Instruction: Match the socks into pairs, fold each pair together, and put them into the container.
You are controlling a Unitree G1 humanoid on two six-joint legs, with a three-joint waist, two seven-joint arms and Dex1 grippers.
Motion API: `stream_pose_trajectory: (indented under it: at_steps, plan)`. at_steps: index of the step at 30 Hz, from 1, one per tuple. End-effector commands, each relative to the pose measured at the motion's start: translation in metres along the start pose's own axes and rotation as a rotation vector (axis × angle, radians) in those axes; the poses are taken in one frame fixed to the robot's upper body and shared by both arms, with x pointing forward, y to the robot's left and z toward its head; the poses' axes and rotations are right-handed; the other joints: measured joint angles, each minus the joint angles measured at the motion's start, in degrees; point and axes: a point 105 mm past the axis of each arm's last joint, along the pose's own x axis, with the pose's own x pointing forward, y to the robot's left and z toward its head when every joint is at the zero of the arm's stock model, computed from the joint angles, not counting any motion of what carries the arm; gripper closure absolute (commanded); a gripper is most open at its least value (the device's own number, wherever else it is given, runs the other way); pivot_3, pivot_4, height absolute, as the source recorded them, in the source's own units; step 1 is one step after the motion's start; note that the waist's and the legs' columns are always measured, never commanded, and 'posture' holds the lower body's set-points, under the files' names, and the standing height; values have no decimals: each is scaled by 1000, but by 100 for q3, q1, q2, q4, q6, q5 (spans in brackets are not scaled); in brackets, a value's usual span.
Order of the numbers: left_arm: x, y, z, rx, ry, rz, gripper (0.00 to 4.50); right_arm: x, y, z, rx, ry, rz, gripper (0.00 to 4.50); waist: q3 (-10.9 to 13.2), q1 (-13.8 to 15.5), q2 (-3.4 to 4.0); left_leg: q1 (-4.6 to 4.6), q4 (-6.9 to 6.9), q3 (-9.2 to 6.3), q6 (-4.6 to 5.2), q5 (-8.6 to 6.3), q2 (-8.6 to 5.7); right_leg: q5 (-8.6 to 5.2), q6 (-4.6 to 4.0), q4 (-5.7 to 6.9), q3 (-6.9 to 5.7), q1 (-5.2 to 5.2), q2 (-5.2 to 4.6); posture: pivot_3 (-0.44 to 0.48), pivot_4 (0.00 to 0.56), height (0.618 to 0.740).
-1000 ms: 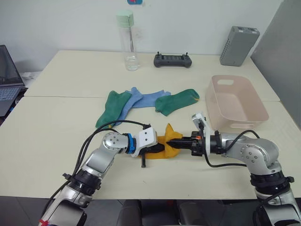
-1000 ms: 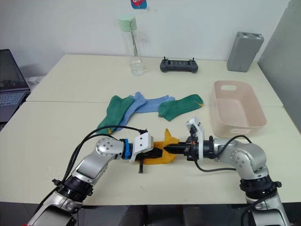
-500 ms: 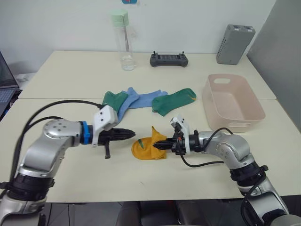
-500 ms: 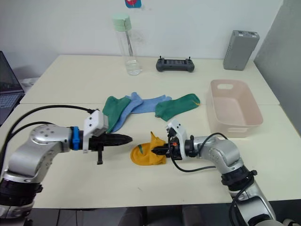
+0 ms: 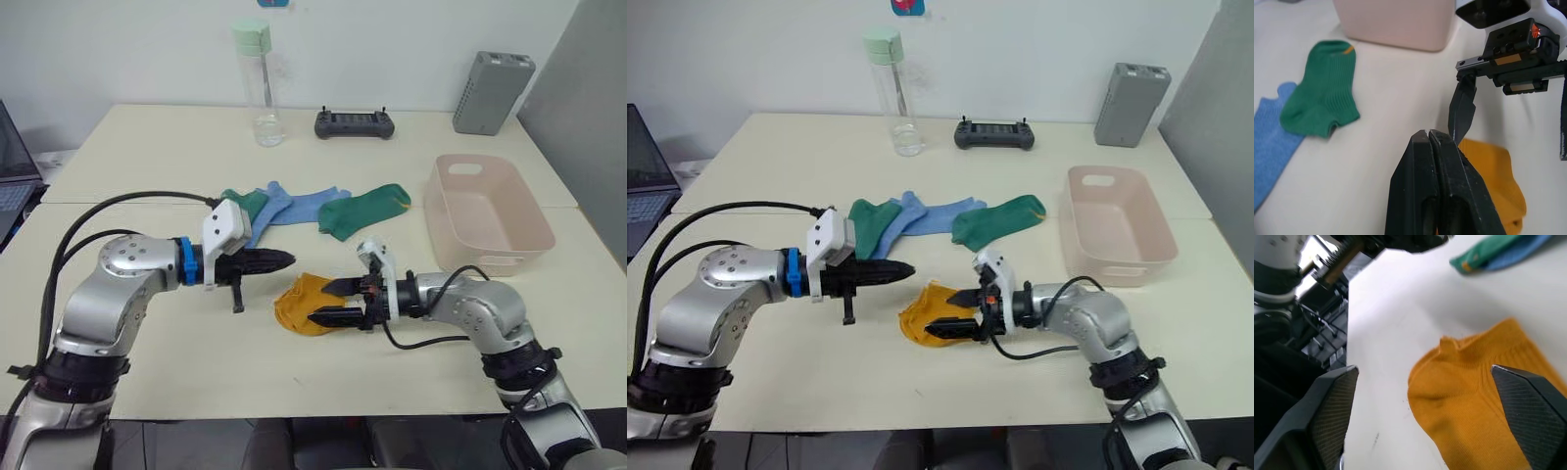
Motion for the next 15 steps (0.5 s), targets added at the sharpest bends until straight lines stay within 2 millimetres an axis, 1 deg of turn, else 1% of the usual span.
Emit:
stream_pose_trajectory:
  at_steps: [1, 3, 5, 7, 10, 12, 15]
  plan:
    - [11, -15, -6, 26, 18, -81, 4500, -18, 2, 5, -5, -31, -23, 40, 0, -6, 0, 0, 0, 0, 0, 0, 0, -1, -1, 0, 0, 0, 0, 0, 150, 740]
    - [17, -20, -21, 26, 59, -99, 4500, -25, -8, 3, 7, -25, -99, 40, 0, -11, 0, 0, -2, 1, 0, 0, -1, -1, -1, -1, 1, 0, -1, 0, 150, 740]
    - [18, -22, -40, 62, 127, -103, 4500, -27, -11, 1, 20, -24, -121, 40, 0, -25, 0, 1, -2, 1, 0, 0, -1, -1, -1, -1, 2, -1, 0, 0, 150, 740]
    - [18, -22, -69, 134, 226, -86, 4500, -30, -25, -8, 11, 3, -219, 40, 0, -47, 0, 2, -2, 2, 0, 0, 0, 0, -1, 1, 4, -3, 0, 0, 150, 740]
    - [17, -20, -96, 175, 301, -50, 4500, -31, -33, -18, 16, 26, -270, 40, 0, -36, 0, 6, -3, 3, 0, 0, 0, -1, -3, 0, 6, -3, 0, 0, 150, 740]
    - [13, -22, -107, 173, 337, -53, 4500, -30, -34, -20, 32, 27, -273, 40, -1, -26, -1, 4, -3, 5, 0, 0, 0, -15, -28, -2, 8, -3, -1, 0, 150, 740]
    - [9, -28, -110, 168, 343, -80, 4500, -25, -32, -24, 54, 33, -261, 40, -2, -26, 0, 6, -3, 11, 0, 0, 0, -15, -28, -1, 12, -2, -3, 0, 150, 740]
